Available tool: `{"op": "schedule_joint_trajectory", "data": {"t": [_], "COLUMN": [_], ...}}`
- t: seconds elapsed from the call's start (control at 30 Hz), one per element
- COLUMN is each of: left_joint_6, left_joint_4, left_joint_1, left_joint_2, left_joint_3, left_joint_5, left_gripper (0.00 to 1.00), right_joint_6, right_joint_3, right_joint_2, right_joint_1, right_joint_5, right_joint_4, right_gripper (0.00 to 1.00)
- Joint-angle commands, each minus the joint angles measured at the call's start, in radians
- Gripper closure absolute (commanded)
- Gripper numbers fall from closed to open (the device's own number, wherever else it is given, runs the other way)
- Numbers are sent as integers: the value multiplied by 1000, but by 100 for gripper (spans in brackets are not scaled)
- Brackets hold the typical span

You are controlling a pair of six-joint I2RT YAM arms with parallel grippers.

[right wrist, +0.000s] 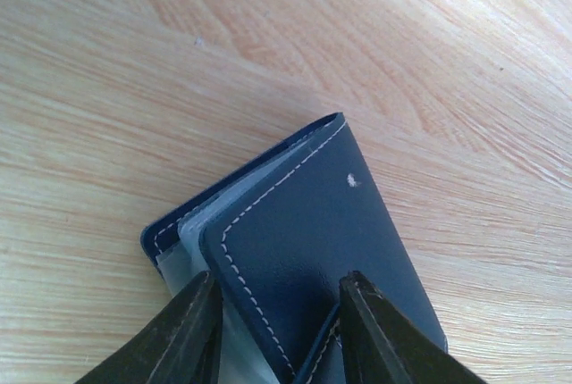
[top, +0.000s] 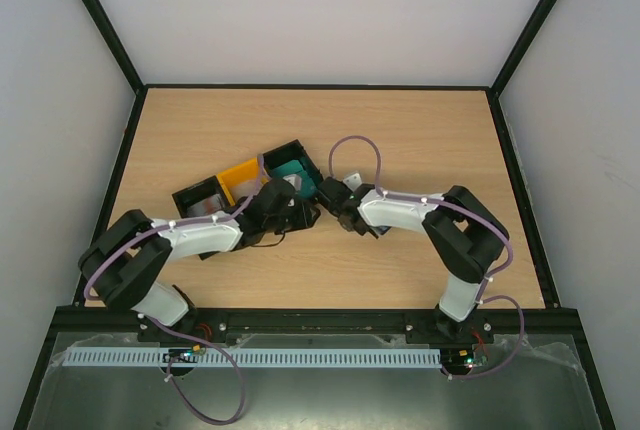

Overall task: Put the credit cards into the card holder
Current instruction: Open the card holder at the center of the board.

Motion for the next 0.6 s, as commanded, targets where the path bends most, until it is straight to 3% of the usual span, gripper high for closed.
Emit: {"op": "schedule_joint_trajectory", "data": {"t": [0.0,0.17,0.37,0.57], "left_joint_6": [4,14,18,20], "left_joint_4": [1,0,4,10], "left_joint_1": [13,17,18,19], "left_joint_2": [-54,-69,-74,-67], "left_joint_3": [-26,-35,-38,-44], "left_joint_5": [-21,-19,-13,-12], "left_gripper": [63,63,63,62], "right_joint_6": [-10,-1,22,26], "right_joint_3": [41,67,94,90], "right_joint_2": [11,15,16,24], "right_joint_1": [-4,-5,-3,-5], "right_joint_5": [86,109,109,122], "right_joint_4": [-10,-29,-63,-57], "right_gripper": [67,72,60,61]}}
